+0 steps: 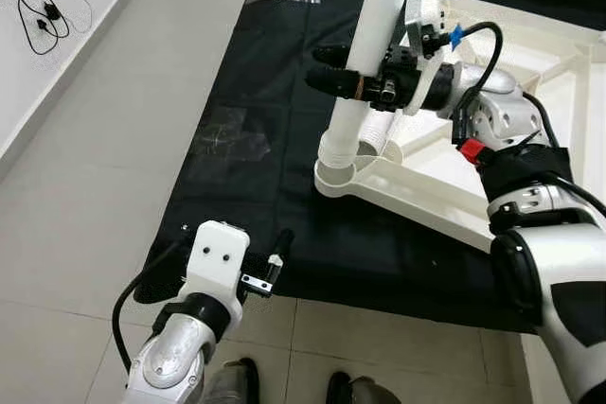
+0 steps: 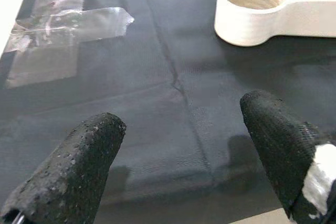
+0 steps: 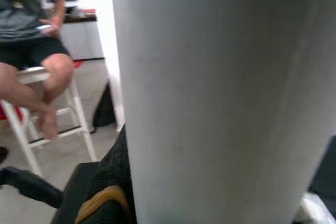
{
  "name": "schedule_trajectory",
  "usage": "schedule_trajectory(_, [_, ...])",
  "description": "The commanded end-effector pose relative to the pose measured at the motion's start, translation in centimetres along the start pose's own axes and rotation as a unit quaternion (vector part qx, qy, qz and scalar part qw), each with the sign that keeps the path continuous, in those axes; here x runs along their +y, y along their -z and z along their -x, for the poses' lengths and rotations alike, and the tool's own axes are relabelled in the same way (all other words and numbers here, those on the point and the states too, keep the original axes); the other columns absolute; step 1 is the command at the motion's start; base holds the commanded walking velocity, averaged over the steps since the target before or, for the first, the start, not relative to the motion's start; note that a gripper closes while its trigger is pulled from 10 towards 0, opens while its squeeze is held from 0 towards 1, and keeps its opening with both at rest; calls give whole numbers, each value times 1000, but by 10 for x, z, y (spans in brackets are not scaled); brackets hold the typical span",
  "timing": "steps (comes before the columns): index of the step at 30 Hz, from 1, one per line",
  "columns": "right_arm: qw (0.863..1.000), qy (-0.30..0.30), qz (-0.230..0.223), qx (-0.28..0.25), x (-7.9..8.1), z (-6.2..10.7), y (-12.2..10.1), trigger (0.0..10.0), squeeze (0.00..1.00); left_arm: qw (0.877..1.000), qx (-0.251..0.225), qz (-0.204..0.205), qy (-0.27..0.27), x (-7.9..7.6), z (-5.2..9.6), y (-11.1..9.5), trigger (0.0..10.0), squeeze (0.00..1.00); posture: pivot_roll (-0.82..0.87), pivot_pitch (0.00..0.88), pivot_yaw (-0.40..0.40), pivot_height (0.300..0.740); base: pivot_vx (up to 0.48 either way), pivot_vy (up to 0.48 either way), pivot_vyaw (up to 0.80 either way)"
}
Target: Building children table
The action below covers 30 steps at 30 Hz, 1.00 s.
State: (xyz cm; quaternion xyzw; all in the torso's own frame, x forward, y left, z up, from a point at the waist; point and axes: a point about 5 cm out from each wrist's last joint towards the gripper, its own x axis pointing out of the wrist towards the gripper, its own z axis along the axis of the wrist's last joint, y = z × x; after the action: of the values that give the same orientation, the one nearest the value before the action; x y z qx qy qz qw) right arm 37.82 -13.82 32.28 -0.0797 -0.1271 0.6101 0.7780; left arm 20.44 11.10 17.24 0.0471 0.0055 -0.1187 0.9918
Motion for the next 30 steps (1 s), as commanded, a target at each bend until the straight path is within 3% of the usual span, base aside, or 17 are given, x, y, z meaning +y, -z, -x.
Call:
schedule_trajectory(1, [999,-31,-21,3,4,0,6,10000,0,1000,12,-2,1,-1,4,3,10000,0,161,317,-26,740,0,0,0])
schedule_trajectory(4, [998,-61,-21,-7,7,2,1,10000,0,1000,14,-7,4,-2,4,4,10000,0,159,307,-31,740,0,0,0])
schedule_trajectory(11, [996,-83,-15,29,11,6,13,10000,0,1000,15,-11,5,-3,4,4,10000,0,159,292,-30,740,0,0,0])
schedule_trajectory(22, [996,-54,7,69,16,-5,31,10000,0,1000,10,-16,2,-2,1,3,10000,0,157,263,-32,740,0,0,0])
schedule_trajectory(25, [996,-66,-5,61,26,-12,36,10000,0,1000,7,-17,0,-1,0,3,10000,0,152,256,-31,740,0,0,0])
schedule_trajectory(30, [997,-47,-19,65,29,-16,44,10000,0,1000,5,-21,-2,0,-2,3,10000,0,150,258,-30,740,0,0,0])
